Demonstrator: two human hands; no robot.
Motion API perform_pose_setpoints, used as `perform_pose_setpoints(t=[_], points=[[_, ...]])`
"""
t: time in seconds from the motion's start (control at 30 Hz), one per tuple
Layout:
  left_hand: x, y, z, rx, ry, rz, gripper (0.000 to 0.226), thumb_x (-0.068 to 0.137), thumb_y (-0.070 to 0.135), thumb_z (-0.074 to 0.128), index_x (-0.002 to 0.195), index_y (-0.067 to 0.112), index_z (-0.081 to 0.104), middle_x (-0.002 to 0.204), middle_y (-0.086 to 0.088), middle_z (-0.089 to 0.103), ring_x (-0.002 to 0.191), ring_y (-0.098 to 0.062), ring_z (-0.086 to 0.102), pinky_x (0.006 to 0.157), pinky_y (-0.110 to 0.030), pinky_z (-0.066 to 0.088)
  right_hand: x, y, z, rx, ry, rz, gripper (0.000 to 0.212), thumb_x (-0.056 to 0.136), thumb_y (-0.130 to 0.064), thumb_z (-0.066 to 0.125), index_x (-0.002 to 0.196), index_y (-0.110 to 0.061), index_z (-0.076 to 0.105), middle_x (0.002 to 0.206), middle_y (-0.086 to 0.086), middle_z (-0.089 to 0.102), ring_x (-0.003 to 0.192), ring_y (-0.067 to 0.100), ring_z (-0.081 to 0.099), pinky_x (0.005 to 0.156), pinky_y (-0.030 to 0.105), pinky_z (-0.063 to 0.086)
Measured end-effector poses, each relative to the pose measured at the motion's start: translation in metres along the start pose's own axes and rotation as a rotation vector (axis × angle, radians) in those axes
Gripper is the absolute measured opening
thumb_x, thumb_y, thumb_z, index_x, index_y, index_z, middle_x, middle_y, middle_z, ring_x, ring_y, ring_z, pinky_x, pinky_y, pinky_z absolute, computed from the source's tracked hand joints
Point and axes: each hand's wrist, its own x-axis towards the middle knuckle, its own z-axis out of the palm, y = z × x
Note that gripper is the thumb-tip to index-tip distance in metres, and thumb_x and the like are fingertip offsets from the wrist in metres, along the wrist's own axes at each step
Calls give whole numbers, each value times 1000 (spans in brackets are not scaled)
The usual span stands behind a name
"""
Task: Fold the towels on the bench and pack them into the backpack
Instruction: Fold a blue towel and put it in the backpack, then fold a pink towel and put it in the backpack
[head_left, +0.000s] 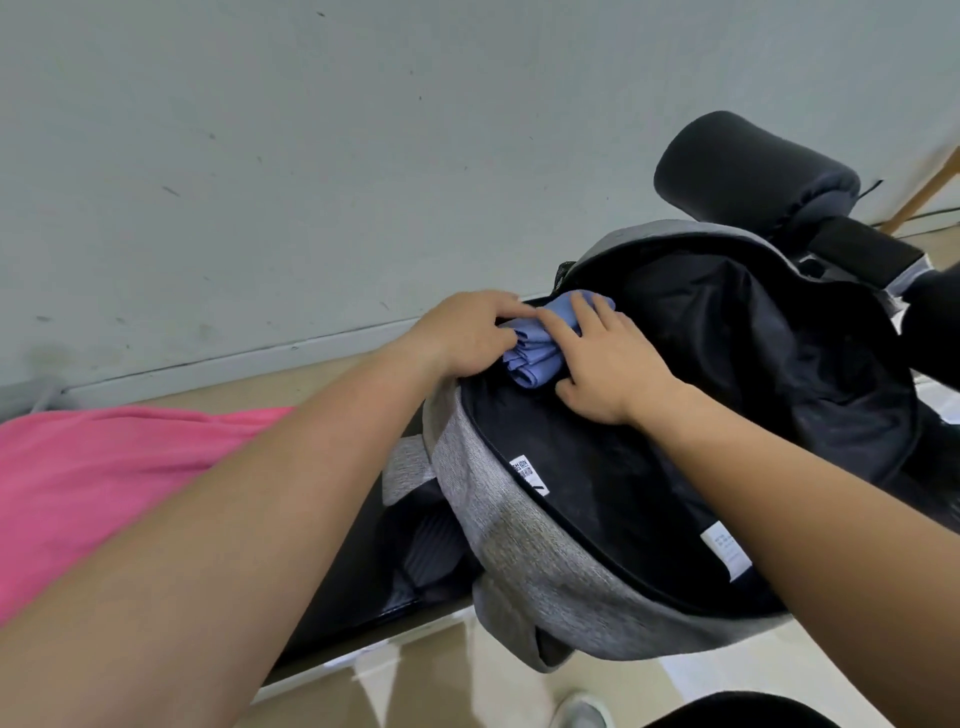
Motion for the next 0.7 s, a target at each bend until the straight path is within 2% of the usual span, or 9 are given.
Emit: perform_pose_setpoints(t=[0.07,0.2,0.37,0.47,0.57,0.7], points=[[1,1,2,124,-67,25,51,89,11,46,131,35,63,138,2,61,127,-25,54,105,-36,43,-2,4,1,62,-30,36,83,85,-35,49,157,-27,7,163,19,6,151,32,6,119,45,20],[1,5,5,235,-87,4,47,93,17,46,134,35,60,142,3,57,129,-25,52,106,-38,43,-2,12,3,188,-146,65,81,90,-24,46,157,-29,1,165,12,-3,153,27,0,120,46,22],[-3,9,7,183,-38,-23,34,91,17,49,117,18,69,119,-8,69,112,-31,61,95,-42,49,6,4,3,223,-191,82,78,92,-23,42,157,-26,-1,165,13,-6,152,28,-6,120,50,18],[-8,12,6,164,-20,-23,33,91,17,49,119,15,67,121,-10,68,114,-31,59,97,-42,47,5,2,-2,214,-215,108,78,92,-24,42,157,-27,-1,165,10,-6,152,27,-7,119,55,16],[-22,16,-3,128,47,-14,37,93,14,49,125,17,67,127,-7,67,120,-29,58,101,-37,45,-3,-2,-14,133,-169,108,72,94,-25,39,157,-23,5,165,8,5,152,26,3,118,52,19],[-55,13,-27,131,115,-49,41,94,18,50,133,20,62,136,-2,62,127,-23,54,105,-30,41,-20,-26,-48,157,-55,89,63,92,-24,43,152,-14,25,156,8,31,143,28,29,109,45,34]])
